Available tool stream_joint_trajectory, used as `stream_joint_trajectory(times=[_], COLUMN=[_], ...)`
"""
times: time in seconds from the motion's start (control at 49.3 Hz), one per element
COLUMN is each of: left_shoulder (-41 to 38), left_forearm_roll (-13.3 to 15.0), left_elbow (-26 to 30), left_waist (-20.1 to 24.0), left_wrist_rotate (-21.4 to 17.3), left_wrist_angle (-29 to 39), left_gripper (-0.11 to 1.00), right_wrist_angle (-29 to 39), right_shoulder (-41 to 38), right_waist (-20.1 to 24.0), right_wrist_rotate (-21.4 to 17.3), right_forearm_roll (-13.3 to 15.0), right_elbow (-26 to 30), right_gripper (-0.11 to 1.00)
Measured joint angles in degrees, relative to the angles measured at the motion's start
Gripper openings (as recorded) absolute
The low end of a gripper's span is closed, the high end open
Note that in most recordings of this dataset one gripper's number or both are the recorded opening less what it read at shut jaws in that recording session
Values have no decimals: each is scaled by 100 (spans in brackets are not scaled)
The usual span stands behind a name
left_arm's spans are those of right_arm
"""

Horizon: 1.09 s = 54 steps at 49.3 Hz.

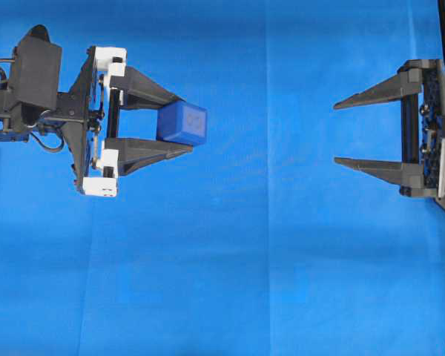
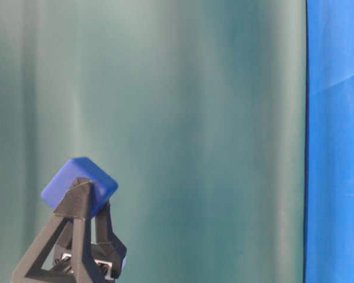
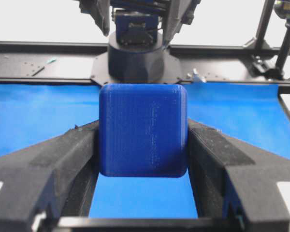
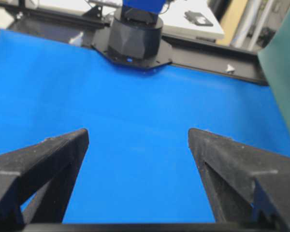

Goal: Handover the blue block to the right arm after grasping it with the left arm, then place it in the designated position.
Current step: 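Lift the cube with the left gripper and raise it toward center, then rotate the right gripper and reach it toward the cube in the left gripper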

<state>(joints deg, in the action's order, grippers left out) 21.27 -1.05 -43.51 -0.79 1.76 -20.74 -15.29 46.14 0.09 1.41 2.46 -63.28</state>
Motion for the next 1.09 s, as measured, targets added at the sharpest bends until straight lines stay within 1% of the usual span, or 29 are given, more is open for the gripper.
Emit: stream_joint_trajectory(times=[0.182,0.345,0.446,0.547,0.608,0.669,0.831,0.912,1.095], left_shoulder=[0,0,0,0,0,0,0,0,0], left_forearm_roll=[0,0,0,0,0,0,9,9,18], left_elbow=[0,0,0,0,0,0,0,0,0], left_waist=[0,0,-9,-18,-18,-18,-18,-26,-35], left_wrist_rotate=[0,0,0,0,0,0,9,26,97], left_wrist_angle=[0,0,9,0,0,0,0,0,-18], left_gripper=[46,46,46,46,46,46,46,46,46], right_wrist_angle=[404,914,1099,1134,1116,1055,976,967,914], right_shoulder=[9,62,97,123,132,141,141,132,123], right_waist=[0,0,0,0,0,0,0,0,0], right_wrist_rotate=[563,1169,1538,1934,2197,2382,2707,2839,2900], right_forearm_roll=[369,554,712,958,1195,1380,1872,2162,2646], right_elbow=[211,439,563,633,650,659,659,650,650], right_gripper=[97,97,97,97,97,97,97,97,97])
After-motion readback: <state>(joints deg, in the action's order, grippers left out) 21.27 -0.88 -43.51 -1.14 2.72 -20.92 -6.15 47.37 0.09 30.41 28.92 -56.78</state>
